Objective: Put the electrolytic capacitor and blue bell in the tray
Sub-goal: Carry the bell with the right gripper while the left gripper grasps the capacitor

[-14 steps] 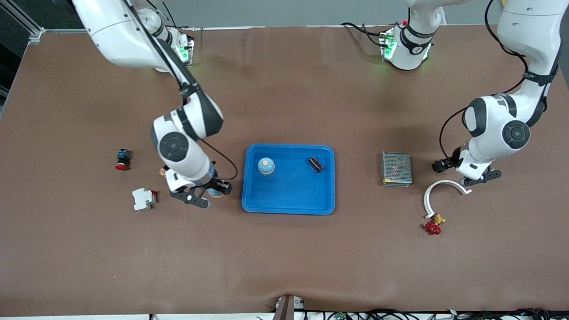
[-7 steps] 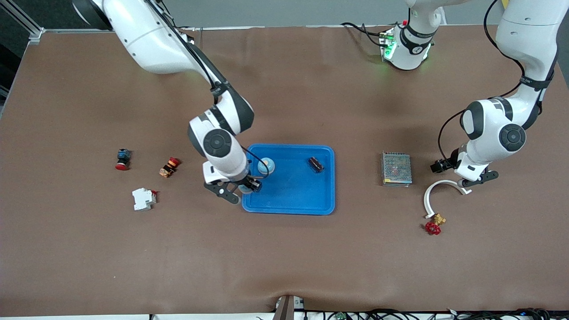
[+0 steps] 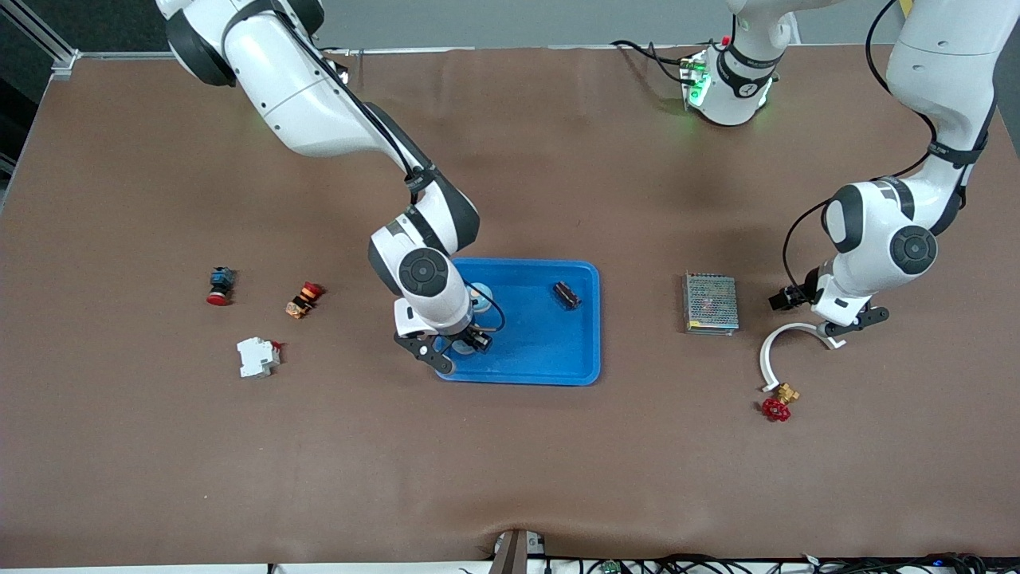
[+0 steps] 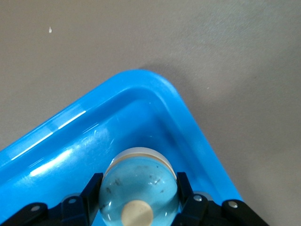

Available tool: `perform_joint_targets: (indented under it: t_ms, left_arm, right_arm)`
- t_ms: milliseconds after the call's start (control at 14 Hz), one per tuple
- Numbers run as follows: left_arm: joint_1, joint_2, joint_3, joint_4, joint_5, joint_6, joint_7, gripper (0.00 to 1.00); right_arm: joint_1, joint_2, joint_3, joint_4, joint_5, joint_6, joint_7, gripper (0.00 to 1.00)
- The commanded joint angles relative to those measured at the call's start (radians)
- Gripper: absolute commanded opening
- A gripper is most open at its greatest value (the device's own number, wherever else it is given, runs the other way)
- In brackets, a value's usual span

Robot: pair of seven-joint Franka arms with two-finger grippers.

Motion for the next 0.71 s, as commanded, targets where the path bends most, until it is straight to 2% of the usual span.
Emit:
perform_joint_targets:
  t_ms: [0,71,285,428,499,641]
  left_arm:
    - [0.000,0.000,-0.007,-0.001,0.015,0.013,-0.030,0.94]
    - [0.000,-0.002,-0.008,0.001,0.015,0.013,-0.030,0.77]
    - [-0.004,-0.003,-0.008,0.003,0.015,0.013,-0.030,0.42]
    - [-0.007,-0.003,-0.008,0.004,0.015,0.012,-0.030,0.33]
    - [-0.005,-0.005,-0.008,0.013,0.017,0.004,-0.029,0.26]
    - [-0.005,-0.012,-0.008,0.024,0.017,-0.019,-0.027,0.21]
  right_arm:
    - [0.018,0.030,-0.010,0.047,-0.024,-0.016,0.033,0.00]
    - [0.019,0.038,-0.010,0.049,-0.026,-0.016,0.033,0.00]
    - [0.033,0.050,-0.018,0.054,-0.024,-0.011,0.039,0.00]
    - [0.041,0.053,-0.027,0.055,-0.024,-0.010,0.039,0.00]
    - [0.041,0.055,-0.027,0.055,-0.023,-0.009,0.039,0.00]
    - [0.048,0.058,-0.029,0.054,-0.024,-0.005,0.050,0.00]
